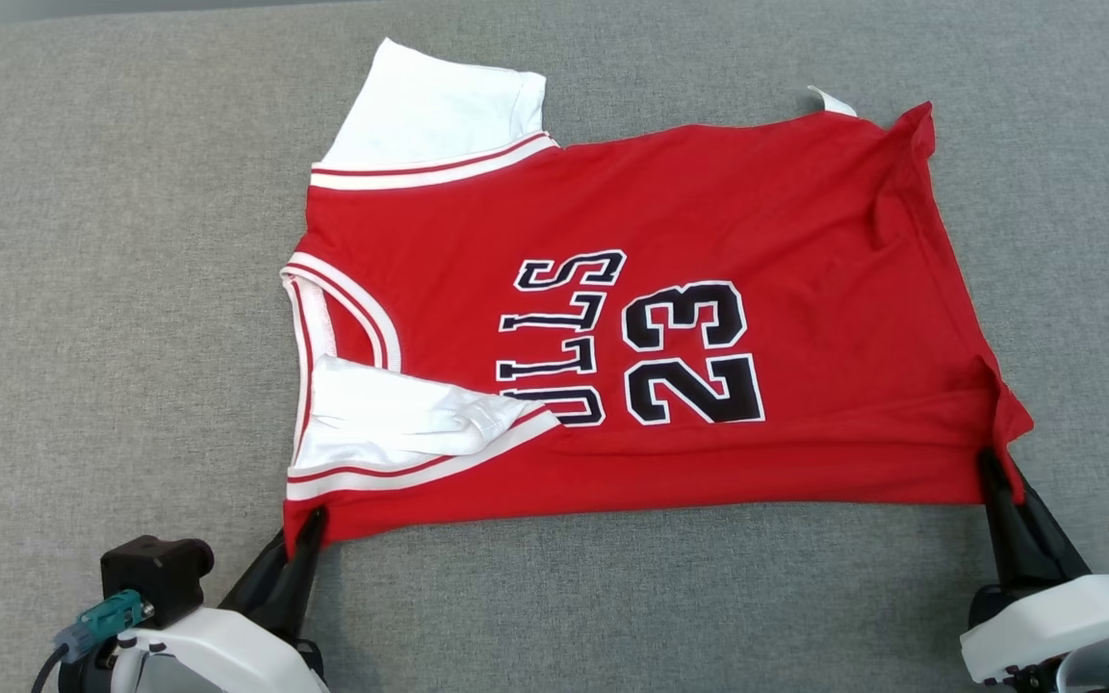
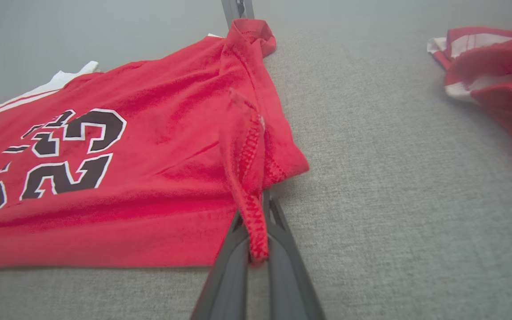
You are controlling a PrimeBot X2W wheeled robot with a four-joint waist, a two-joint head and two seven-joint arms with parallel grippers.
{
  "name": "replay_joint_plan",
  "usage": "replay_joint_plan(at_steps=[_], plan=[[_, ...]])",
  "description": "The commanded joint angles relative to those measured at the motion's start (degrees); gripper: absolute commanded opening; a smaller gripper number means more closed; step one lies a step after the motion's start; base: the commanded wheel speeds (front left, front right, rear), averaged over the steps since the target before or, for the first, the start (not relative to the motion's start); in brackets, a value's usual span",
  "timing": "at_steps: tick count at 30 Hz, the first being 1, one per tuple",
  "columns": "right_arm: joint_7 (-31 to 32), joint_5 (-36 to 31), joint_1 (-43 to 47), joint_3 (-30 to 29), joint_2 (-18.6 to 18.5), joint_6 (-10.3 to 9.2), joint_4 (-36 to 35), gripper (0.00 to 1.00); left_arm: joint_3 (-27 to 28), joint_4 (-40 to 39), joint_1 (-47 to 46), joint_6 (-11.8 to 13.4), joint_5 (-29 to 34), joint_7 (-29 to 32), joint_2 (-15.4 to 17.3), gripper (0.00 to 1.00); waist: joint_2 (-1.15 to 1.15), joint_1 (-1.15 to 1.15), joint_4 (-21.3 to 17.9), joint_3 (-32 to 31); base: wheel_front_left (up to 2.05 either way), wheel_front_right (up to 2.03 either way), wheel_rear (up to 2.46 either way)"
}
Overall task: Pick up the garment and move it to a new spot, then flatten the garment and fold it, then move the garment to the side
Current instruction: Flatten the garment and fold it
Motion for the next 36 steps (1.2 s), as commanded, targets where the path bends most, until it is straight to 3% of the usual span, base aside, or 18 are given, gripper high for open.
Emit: replay_joint_plan(at_steps=[1,2,3,9,17,30,36], plan=[[0.6,0.1,0.2,-0.4,0.1,-0.04,-0.4,0.33,-0.1,-0.3,0.3,0.4,-0.2,0.3,0.1,0.02,0.0,0.0,0.1,-0.1,0.0,0.0,0.0],[0.9,0.1,0.2,-0.3,0.3,-0.03,-0.3,0.91,-0.3,-0.1,0.1,0.6,0.0,0.2,-0.1,0.97,0.0,0.0,0.1,-0.1,0.0,0.0,0.0],[1.1,-0.2,0.2,-0.4,0.4,-0.04,-0.3,1.0,-0.5,0.2,-0.1,0.5,-0.1,0.1,-0.4,1.0,0.0,0.0,0.2,-0.2,0.0,0.0,0.0],[-1.4,-2.0,-1.5,-2.1,1.0,-0.03,-2.2,1.0,1.6,-0.2,-3.4,1.8,2.2,-7.1,-2.5,1.0,0.0,0.0,0.1,-0.9,0.0,0.0,0.0],[-6.1,-6.0,-5.8,-3.5,1.4,-0.03,-7.2,1.0,3.5,-1.7,-9.5,3.2,8.2,-15.8,-2.2,1.0,0.0,0.0,-0.3,-2.2,0.0,0.0,0.0],[-5.7,-6.9,-7.6,-2.8,1.7,-0.03,-10.3,1.0,4.0,-1.5,-12.5,4.2,8.9,-16.5,-2.0,1.0,0.0,0.0,-0.3,-1.7,0.0,0.0,0.0],[-5.9,-6.2,-9.3,-2.5,1.7,-0.03,-10.1,1.0,3.4,-1.7,-20.2,1.9,8.9,-14.4,-1.1,1.0,0.0,0.0,-0.5,0.8,0.0,0.0,0.0]])
